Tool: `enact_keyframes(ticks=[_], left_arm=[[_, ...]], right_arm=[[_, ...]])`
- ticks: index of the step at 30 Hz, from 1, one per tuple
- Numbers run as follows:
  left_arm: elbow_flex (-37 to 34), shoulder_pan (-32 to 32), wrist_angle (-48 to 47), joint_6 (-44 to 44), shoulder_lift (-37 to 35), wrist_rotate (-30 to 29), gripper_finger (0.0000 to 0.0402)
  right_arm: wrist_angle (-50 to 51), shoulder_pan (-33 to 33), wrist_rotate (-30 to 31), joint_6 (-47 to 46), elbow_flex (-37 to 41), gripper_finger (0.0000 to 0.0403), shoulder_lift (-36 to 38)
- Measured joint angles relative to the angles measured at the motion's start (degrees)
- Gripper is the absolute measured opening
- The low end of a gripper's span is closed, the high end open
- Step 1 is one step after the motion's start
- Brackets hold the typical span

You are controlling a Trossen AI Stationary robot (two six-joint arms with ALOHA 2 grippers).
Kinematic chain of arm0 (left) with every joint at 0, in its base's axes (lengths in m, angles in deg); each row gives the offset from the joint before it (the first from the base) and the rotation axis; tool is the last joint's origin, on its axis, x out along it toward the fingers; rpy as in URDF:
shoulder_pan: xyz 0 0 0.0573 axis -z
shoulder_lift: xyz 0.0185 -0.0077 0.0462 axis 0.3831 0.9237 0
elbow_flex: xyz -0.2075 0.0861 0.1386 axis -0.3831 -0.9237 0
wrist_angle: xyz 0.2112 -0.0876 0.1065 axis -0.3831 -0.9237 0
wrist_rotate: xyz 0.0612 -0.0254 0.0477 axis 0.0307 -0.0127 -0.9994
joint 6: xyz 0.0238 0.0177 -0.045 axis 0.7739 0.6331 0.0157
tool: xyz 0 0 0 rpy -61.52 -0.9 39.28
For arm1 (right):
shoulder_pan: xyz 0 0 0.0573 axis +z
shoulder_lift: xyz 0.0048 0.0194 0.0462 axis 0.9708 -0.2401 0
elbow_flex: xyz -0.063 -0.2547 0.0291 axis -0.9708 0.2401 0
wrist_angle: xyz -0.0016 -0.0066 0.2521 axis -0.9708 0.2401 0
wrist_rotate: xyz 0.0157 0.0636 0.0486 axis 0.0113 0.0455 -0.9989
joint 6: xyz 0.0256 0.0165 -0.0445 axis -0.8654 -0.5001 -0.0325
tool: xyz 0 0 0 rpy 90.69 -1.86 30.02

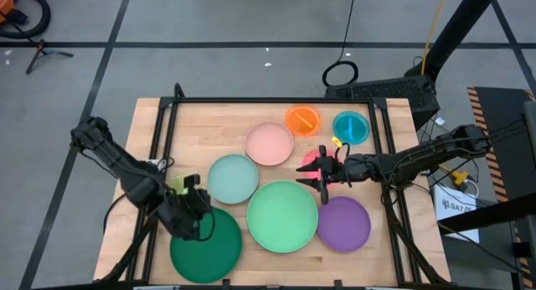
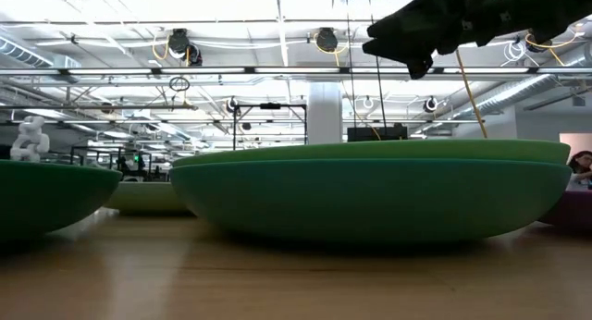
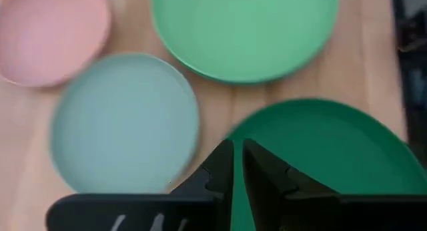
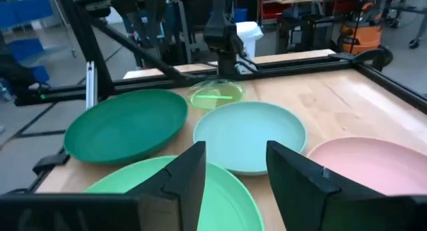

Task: Stack plastic plates
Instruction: Stack the dark green plate on top of light green plate

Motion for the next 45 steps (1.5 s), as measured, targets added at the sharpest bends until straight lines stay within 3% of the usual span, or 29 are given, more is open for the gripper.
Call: enact_keyframes(ticks=[8,12,15,21,31,39,45], left_arm=[[-5.07,6.24,1.86,-13.6,4.87,0.59,0.004],[-9.01,7.21,4.34,-18.65,7.01,4.93,0.004],[-10.12,7.01,3.33,-21.45,8.03,5.05,0.004],[-10.21,3.87,2.83,-21.72,8.05,7.31,0.0055],[-11.82,2.48,1.62,-15.72,8.03,5.07,0.017],[-19.43,0.26,3.91,-14.64,8.05,5.68,0.0175],[-23.44,-0.9,13.76,-9.86,8.05,6.73,0.0175]], right_arm=[[2.66,-0.04,0.26,5.91,0.02,0.0151,-0.37],[2.39,-0.05,0.29,7.27,0.04,0.0151,-1.55],[2.28,-0.17,0.33,7.57,0.04,0.0151,-3.13],[-0.86,-0.58,0.44,8.33,0.04,0.0151,-6.41],[-2.53,-1.7,0.46,8.7,0.04,0.0151,-8.35],[-2.7,-1.73,0.46,8.97,0.04,0.0151,-8.31],[-2.69,-2.08,0.48,8.66,0.04,0.0151,-8.31]])
